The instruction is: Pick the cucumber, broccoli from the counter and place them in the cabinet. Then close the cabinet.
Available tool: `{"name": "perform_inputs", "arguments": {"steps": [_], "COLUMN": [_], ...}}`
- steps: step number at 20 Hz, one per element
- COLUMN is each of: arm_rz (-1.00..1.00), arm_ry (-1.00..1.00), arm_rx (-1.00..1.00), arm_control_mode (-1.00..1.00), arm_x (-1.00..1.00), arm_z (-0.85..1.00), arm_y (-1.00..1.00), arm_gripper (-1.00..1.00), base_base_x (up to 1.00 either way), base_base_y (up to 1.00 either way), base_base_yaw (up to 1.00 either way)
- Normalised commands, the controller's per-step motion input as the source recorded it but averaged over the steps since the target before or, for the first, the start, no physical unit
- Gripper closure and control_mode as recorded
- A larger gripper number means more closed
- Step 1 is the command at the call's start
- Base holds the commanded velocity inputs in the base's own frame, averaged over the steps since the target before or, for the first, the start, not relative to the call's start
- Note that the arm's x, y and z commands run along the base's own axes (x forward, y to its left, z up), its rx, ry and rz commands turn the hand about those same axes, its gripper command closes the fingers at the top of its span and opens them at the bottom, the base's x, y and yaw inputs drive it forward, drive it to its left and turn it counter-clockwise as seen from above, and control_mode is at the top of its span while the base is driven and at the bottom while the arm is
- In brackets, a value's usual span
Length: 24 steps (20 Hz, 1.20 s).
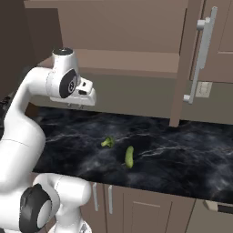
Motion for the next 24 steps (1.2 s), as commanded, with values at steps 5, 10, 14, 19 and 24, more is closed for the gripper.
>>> {"name": "perform_inputs", "arguments": {"steps": [5,10,14,19,24], "arm_rz": [0.07,0.03,0.0,0.0,0.0], "arm_ry": [-0.06,-0.34,-0.12,0.06,0.07], "arm_rx": [-0.01,0.03,0.0,0.0,-0.02], "arm_control_mode": [-1.0,-1.0,-1.0,-1.0,-1.0], "arm_x": [0.01,-0.19,-0.16,0.03,0.29], "arm_z": [-0.25,-0.01,-0.25,-0.36,-0.57], "arm_y": [-0.33,-0.91,-0.86,-0.49,-0.1], "arm_gripper": [-1.0,-1.0,-1.0,-1.0,-1.0], "base_base_x": [0.0,0.0,0.0,0.0,0.0], "base_base_y": [0.0,0.0,0.0,0.0,0.0], "base_base_yaw": [0.0,0.0,0.0,0.0,0.0]}}
